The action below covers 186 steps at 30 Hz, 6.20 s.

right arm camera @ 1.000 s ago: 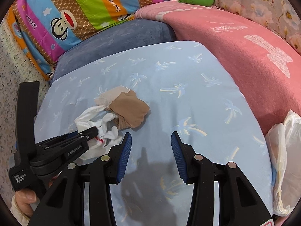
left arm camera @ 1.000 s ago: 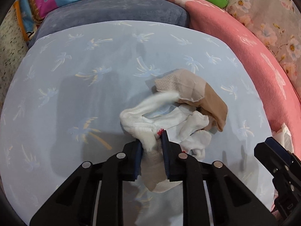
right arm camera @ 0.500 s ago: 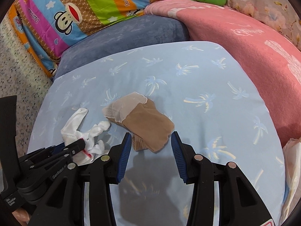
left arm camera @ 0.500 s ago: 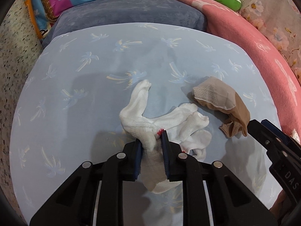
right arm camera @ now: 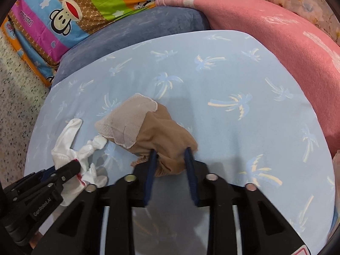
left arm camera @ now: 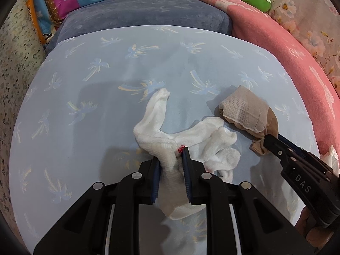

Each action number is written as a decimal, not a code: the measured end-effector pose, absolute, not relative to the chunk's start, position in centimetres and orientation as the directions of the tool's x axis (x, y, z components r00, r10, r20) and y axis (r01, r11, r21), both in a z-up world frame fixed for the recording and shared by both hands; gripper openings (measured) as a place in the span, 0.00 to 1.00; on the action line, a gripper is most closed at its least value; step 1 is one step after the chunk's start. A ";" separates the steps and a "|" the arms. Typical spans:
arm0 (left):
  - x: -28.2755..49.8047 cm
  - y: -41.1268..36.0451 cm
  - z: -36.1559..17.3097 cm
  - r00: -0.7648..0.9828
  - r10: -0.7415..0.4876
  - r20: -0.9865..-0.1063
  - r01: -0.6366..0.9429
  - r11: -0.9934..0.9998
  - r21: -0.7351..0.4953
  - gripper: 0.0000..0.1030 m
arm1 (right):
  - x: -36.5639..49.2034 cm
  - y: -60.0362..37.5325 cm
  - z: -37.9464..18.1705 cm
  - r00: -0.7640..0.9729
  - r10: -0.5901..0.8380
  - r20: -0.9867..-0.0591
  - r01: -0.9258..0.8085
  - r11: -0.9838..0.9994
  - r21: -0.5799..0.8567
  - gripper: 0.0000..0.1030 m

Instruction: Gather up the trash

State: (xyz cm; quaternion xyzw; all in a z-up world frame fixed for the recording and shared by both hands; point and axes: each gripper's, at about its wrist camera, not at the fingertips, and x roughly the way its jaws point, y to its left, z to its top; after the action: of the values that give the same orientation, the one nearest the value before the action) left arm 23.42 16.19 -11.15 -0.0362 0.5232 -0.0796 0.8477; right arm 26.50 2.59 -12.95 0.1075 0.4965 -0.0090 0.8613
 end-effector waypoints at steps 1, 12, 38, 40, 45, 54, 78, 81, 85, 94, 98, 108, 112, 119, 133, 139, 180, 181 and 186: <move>23.3 16.1 -11.1 0.439 -0.174 -0.881 0.099 0.984 -0.145 0.19 | 26.3 2.4 -12.9 0.504 0.103 -0.857 0.123 0.974 0.190 0.06; 20.4 13.9 -9.0 0.454 -0.222 -0.863 0.155 0.973 -0.168 0.18 | 20.5 -0.1 -8.8 0.574 0.095 -0.813 0.152 0.964 0.220 0.03; 11.1 3.0 0.1 0.505 -0.419 -0.754 0.437 0.878 -0.195 0.18 | 4.1 -11.8 3.1 0.771 -0.064 -0.634 0.286 0.924 0.255 0.03; 10.5 1.6 0.7 0.508 -0.431 -0.745 0.462 0.867 -0.187 0.18 | 3.1 -13.0 3.4 0.777 -0.077 -0.624 0.301 0.917 0.263 0.03; 9.4 -2.0 1.9 0.499 -0.468 -0.729 0.525 0.833 -0.175 0.18 | 0.9 -15.8 4.2 0.789 -0.117 -0.603 0.344 0.898 0.275 0.03; 8.0 -8.4 2.8 0.422 -0.541 -0.727 0.627 0.754 -0.197 0.18 | -2.9 -21.7 4.6 0.785 -0.201 -0.586 0.437 0.850 0.295 0.03; 7.6 -15.9 1.5 0.373 -0.564 -0.737 0.701 0.692 -0.175 0.54 | -3.2 -27.2 2.4 0.752 -0.243 -0.613 0.511 0.803 0.307 0.05; 7.8 -15.7 1.5 0.384 -0.564 -0.731 0.695 0.698 -0.173 0.59 | -2.9 -27.0 2.5 0.751 -0.244 -0.614 0.506 0.810 0.297 0.06; 7.9 -15.5 1.5 0.393 -0.564 -0.726 0.693 0.700 -0.169 0.62 | -2.7 -26.4 2.6 0.749 -0.240 -0.618 0.498 0.820 0.284 0.08; 7.8 -14.2 1.2 0.426 -0.540 -0.726 0.679 0.721 -0.138 0.66 | -2.9 -25.6 2.9 0.720 -0.246 -0.649 0.497 0.836 0.234 0.30; 7.5 -13.6 1.0 0.455 -0.513 -0.728 0.670 0.736 -0.099 0.66 | -3.3 -24.9 3.0 0.707 -0.253 -0.660 0.490 0.849 0.199 0.32; 6.4 -11.1 0.7 0.535 -0.437 -0.723 0.616 0.788 -0.020 0.78 | -4.5 -22.9 2.6 0.675 -0.275 -0.685 0.483 0.867 0.127 0.45; 6.0 -10.3 0.4 0.554 -0.411 -0.724 0.600 0.800 0.005 0.80 | -5.0 -22.4 2.4 0.669 -0.283 -0.688 0.483 0.868 0.113 0.58; 5.3 -8.9 0.2 0.568 -0.386 -0.727 0.573 0.819 0.013 0.87 | -6.0 -21.2 2.1 0.646 -0.317 -0.694 0.495 0.866 0.065 0.72; 4.0 -7.5 -0.3 0.574 -0.358 -0.737 0.556 0.831 0.029 0.92 | -7.4 -19.8 1.5 0.641 -0.372 -0.672 0.507 0.862 0.007 0.94; 3.7 -7.3 -0.4 0.571 -0.359 -0.739 0.553 0.833 0.023 0.93 | -7.5 -19.8 1.2 0.629 -0.378 -0.680 0.514 0.858 -0.002 0.94; 2.3 -9.0 -1.4 0.591 -0.297 -0.750 0.532 0.843 0.085 0.93 | -8.7 -20.7 -0.4 0.578 -0.382 -0.721 0.544 0.839 -0.008 0.94; 2.2 -9.0 -1.3 0.591 -0.296 -0.751 0.531 0.843 0.086 0.93 | -8.7 -20.7 -0.4 0.578 -0.382 -0.721 0.544 0.839 -0.008 0.94; 2.2 -8.9 -1.5 0.587 -0.299 -0.752 0.527 0.846 0.075 0.93 | -8.8 -20.7 -0.5 0.575 -0.386 -0.721 0.547 0.837 -0.011 0.94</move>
State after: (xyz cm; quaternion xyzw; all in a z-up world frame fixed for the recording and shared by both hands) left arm 2.15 -8.95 -1.47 0.1470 0.3889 -0.2351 0.8786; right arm -8.81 -20.67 -0.50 0.1069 0.3773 -0.2648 0.8810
